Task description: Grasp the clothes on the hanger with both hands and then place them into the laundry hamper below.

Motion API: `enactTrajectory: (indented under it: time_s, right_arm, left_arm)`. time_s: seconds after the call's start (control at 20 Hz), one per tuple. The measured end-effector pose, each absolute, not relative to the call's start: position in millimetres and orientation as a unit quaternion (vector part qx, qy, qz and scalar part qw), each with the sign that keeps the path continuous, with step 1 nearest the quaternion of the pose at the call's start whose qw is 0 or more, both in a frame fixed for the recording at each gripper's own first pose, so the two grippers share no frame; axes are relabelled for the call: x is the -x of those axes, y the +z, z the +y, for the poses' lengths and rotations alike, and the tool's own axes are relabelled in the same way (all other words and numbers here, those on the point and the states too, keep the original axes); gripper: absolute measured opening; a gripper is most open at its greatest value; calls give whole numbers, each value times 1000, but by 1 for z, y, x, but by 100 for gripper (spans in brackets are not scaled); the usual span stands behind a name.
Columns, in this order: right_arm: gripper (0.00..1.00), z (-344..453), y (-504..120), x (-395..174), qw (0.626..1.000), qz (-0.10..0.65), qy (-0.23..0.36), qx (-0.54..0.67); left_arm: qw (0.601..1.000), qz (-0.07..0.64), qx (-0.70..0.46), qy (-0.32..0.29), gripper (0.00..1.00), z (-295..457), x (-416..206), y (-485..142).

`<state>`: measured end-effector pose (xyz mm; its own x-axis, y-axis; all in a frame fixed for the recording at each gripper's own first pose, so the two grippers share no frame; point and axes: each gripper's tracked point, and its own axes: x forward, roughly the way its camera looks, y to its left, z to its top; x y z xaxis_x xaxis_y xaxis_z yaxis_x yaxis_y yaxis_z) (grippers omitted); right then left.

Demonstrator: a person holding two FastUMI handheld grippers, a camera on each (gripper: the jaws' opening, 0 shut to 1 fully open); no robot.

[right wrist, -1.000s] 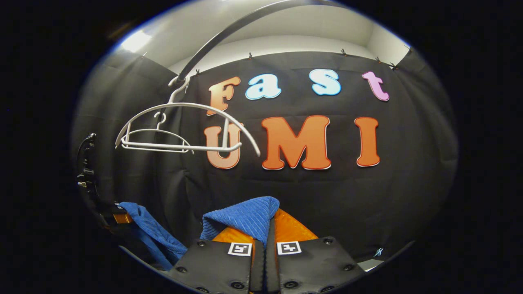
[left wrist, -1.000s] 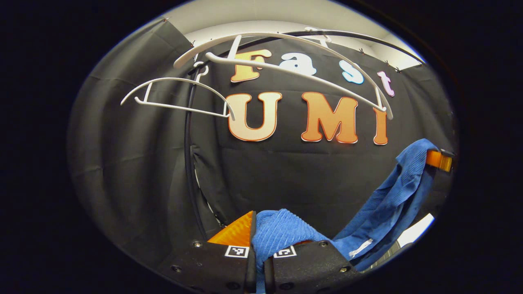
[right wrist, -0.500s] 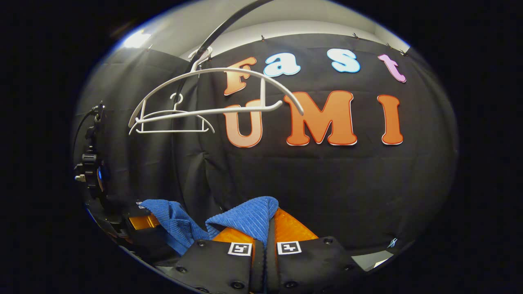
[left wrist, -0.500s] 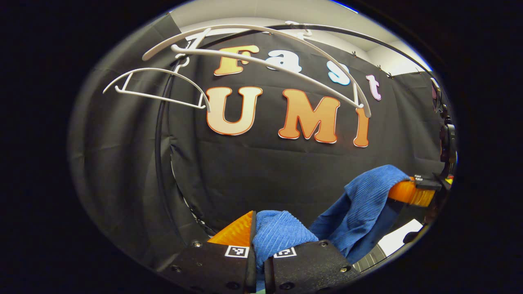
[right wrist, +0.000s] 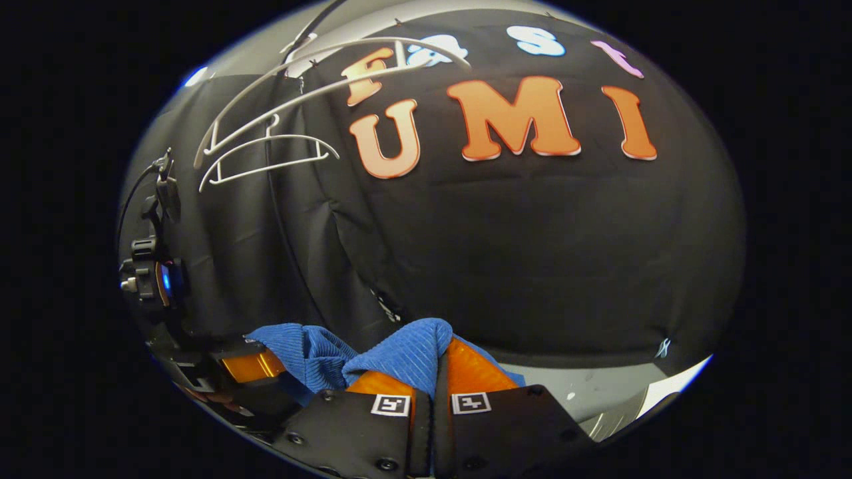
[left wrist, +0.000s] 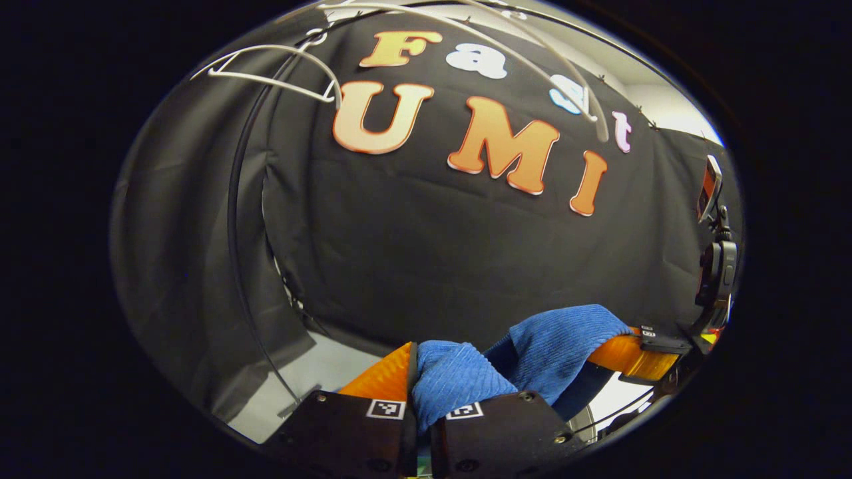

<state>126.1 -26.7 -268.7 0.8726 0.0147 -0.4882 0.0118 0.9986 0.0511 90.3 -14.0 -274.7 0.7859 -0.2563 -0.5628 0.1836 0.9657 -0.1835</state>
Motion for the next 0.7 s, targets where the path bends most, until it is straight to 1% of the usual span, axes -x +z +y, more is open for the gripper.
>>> enactTrajectory:
  time_s: [0.25, 0.45, 0.55, 0.65, 0.7]
  right_arm:
    - [10, -25, -332, -106, 944, 327, -4, -37]
    - [10, -23, -378, -78, 917, 397, -9, -49]
    - [10, -28, -402, -63, 897, 439, -16, -52]
    - [11, -33, -421, -48, 881, 468, -26, -64]
    - [11, -34, -428, -45, 876, 476, -32, -67]
  left_arm:
    - [919, 375, 62, -102, 10, -28, -65, -327]
    - [884, 451, 50, -113, 10, -42, -32, -371]
    - [855, 499, 62, -129, 10, -50, -5, -390]
    - [838, 529, 61, -120, 11, -51, 11, -401]
    - [833, 538, 60, -110, 17, -50, 11, -403]
